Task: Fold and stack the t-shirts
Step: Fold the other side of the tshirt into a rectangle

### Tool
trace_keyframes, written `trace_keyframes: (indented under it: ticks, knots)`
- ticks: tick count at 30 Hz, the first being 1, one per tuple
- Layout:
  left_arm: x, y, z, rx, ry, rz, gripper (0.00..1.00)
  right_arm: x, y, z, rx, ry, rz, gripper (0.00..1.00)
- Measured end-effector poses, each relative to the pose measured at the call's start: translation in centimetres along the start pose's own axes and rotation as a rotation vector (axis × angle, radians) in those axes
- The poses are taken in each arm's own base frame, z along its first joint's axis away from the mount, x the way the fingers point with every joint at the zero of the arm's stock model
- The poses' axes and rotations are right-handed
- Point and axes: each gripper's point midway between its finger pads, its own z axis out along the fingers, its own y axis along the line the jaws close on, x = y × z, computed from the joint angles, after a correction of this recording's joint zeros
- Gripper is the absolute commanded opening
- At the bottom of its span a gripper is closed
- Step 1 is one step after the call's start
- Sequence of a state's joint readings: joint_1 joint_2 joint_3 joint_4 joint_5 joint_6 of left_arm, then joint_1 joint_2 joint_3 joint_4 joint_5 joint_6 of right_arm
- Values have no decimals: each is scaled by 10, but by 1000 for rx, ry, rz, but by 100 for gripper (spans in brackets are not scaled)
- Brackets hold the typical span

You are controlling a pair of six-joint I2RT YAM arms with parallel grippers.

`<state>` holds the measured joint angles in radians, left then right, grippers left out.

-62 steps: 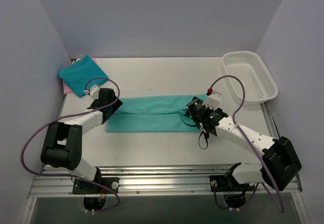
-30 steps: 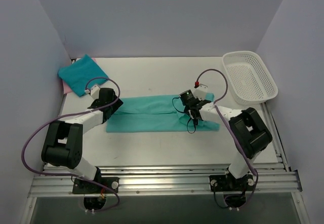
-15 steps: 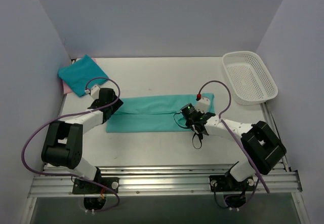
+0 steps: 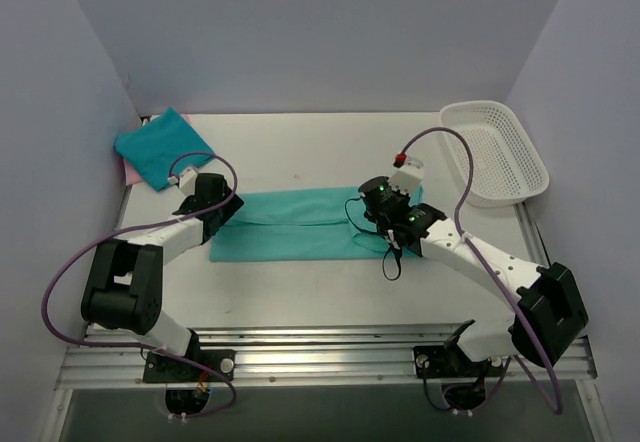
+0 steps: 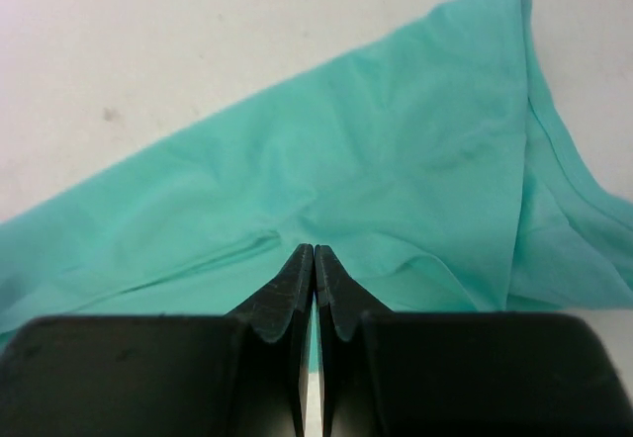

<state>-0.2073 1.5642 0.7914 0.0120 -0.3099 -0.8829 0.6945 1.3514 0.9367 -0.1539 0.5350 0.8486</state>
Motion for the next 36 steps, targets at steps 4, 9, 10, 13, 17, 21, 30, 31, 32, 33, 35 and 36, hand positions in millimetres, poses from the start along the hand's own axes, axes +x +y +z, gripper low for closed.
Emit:
trace_keyframes:
  ticks: [4, 9, 10, 13, 17, 21, 30, 31, 32, 33, 35, 36]
  knots:
    - [0, 0, 0, 1, 0, 0, 77, -28, 12, -1, -22, -54, 19, 0]
    - [0, 0, 0, 1, -1, 0, 77, -28, -3, 45, 42, -32, 22, 0]
    - [0, 0, 0, 1, -1, 0, 77, -22, -8, 57, 61, -14, 15, 0]
    - [0, 0, 0, 0, -1, 0, 77, 3, -19, 86, 105, 47, -14, 0]
    - [0, 0, 0, -1, 0, 0, 77, 36, -22, 95, 98, 117, -45, 0]
    - [0, 0, 0, -1, 0, 0, 77, 54, -24, 86, 74, 144, -64, 0]
    - [5, 3, 5, -12, 10, 5, 77, 83, -39, 62, 52, 172, -64, 0]
    - [5, 3, 5, -13, 10, 5, 77, 89, -43, 61, 54, 182, -66, 0]
    - [5, 3, 5, -13, 10, 5, 77, 95, -47, 60, 59, 191, -69, 0]
    - [5, 3, 5, -12, 10, 5, 77, 102, -51, 59, 64, 203, -70, 0]
    - [5, 4, 6, -13, 11, 5, 77, 107, -54, 59, 64, 200, -59, 0]
    - [6, 4, 6, -14, 12, 6, 77, 106, -52, 59, 59, 195, -51, 0]
